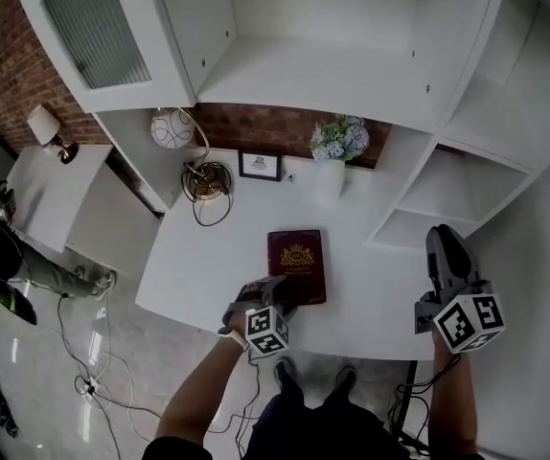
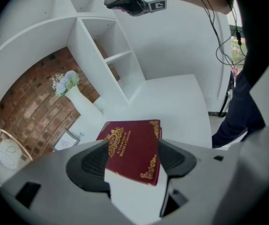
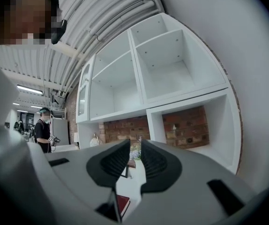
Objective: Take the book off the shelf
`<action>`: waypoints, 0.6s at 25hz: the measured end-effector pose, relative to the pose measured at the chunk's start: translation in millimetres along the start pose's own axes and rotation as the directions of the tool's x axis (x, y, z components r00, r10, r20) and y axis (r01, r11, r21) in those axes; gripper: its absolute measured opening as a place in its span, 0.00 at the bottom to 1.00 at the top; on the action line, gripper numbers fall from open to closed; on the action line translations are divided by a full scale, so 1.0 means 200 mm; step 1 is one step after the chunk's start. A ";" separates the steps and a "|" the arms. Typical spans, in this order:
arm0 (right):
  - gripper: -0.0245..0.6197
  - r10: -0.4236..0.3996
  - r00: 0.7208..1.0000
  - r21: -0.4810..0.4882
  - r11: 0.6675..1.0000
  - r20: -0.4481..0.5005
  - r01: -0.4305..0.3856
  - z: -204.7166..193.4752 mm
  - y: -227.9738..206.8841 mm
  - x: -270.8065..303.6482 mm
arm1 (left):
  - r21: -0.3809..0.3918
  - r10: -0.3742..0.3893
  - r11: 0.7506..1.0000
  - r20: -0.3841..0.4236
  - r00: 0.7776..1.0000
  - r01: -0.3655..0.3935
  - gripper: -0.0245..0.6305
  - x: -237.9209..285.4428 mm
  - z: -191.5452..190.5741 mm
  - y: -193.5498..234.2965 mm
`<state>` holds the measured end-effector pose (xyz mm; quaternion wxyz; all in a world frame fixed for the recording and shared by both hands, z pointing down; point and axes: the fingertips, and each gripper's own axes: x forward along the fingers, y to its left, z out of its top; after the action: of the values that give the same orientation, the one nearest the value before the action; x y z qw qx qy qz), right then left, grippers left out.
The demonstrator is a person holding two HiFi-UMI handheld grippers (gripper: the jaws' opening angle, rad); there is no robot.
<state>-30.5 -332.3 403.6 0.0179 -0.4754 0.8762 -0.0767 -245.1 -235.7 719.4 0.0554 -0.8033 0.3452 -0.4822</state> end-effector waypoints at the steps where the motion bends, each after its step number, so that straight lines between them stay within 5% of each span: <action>1: 0.15 0.012 1.000 -0.001 1.000 0.004 -0.012 0.01 0.01 0.01 | -0.028 0.026 0.999 0.018 0.999 -0.026 0.51 -0.04 0.03 0.03; 4: 0.15 0.048 0.999 -0.001 0.999 0.014 -0.048 0.04 0.05 0.03 | -0.148 0.100 0.985 0.083 0.992 -0.087 0.51 -0.20 0.13 0.13; 7: 0.15 0.078 0.997 0.003 0.997 0.027 -0.078 0.08 0.08 0.06 | -0.313 0.158 0.944 0.156 0.975 -0.103 0.51 -0.38 0.24 0.24; 11: 0.15 0.115 0.992 -0.005 0.993 0.044 -0.115 0.13 0.11 0.08 | -0.518 0.252 0.852 0.274 0.928 -0.078 0.50 -0.60 0.38 0.40; 15: 0.15 0.138 0.988 -0.040 0.990 0.067 -0.136 0.19 0.14 0.09 | -0.675 0.423 0.731 0.334 0.842 -0.100 0.23 -0.87 0.48 0.61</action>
<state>-59.3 -336.5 361.9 0.0451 -0.4167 0.9069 -0.0431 -279.1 -245.8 488.6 -0.0674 -0.8064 0.5760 -0.1162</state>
